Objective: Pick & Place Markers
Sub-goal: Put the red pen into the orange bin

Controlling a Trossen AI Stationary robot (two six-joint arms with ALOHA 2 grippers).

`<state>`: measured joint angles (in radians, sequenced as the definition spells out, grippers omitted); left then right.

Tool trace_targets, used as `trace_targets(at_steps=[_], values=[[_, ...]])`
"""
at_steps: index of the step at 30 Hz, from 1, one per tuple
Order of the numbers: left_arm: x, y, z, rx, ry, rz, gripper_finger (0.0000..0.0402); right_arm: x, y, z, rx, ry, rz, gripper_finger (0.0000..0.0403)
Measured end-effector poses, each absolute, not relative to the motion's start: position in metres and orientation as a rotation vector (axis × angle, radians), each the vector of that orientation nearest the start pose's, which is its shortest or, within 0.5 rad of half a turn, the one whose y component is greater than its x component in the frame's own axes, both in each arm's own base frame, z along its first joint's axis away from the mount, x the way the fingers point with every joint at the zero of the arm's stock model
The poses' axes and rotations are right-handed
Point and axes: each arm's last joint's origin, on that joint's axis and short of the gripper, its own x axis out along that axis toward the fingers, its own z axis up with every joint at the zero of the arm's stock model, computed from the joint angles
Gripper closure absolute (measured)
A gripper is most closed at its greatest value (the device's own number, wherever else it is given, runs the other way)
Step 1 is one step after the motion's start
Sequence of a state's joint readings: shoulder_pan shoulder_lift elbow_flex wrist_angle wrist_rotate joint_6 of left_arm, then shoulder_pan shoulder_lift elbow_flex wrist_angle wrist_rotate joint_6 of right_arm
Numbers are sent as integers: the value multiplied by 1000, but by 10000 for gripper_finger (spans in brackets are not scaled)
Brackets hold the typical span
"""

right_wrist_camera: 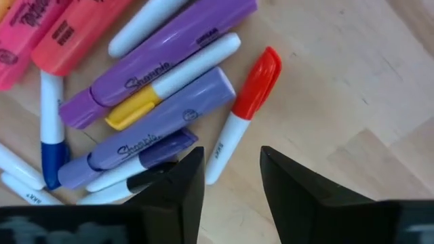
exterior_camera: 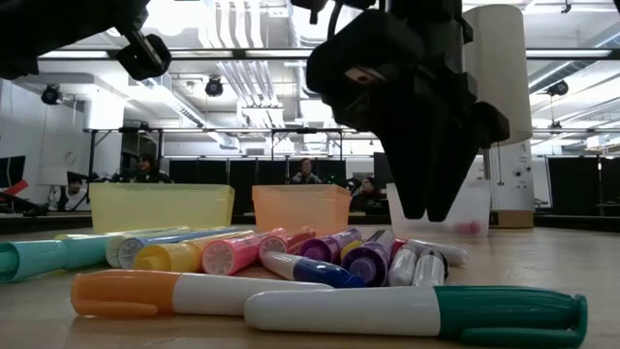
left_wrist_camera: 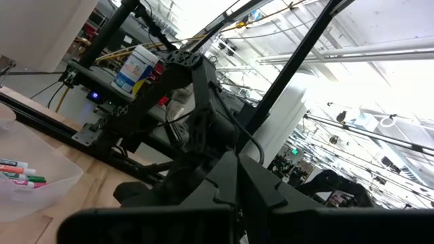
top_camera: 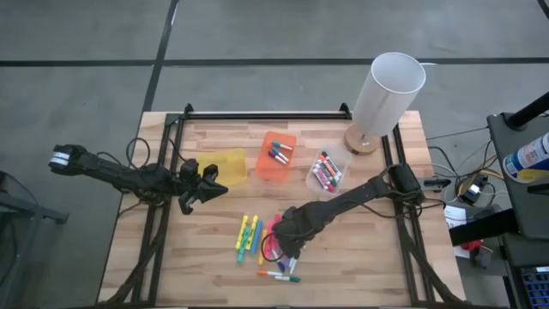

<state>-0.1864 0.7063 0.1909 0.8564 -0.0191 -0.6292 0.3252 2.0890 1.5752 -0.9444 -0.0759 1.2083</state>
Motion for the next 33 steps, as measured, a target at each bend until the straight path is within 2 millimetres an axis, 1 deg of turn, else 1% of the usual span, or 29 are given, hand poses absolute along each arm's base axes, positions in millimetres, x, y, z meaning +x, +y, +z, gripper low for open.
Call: trace_targets(at_steps=[7, 17, 23, 30, 33], values=[[150, -28, 239, -657, -277, -267, 392, 386, 132, 150, 777, 1433, -572, 278], [150, -28, 239, -657, -280, -268, 392, 384, 132, 145, 775, 1446, -576, 287], [150, -28, 239, -657, -279, -268, 392, 384, 132, 144, 761, 1451, -563, 317], [150, -28, 238, -656, -277, -267, 392, 384, 131, 145, 726, 1458, -527, 375], [150, -28, 238, -656, -277, -267, 392, 386, 128, 147, 711, 1463, -512, 383]])
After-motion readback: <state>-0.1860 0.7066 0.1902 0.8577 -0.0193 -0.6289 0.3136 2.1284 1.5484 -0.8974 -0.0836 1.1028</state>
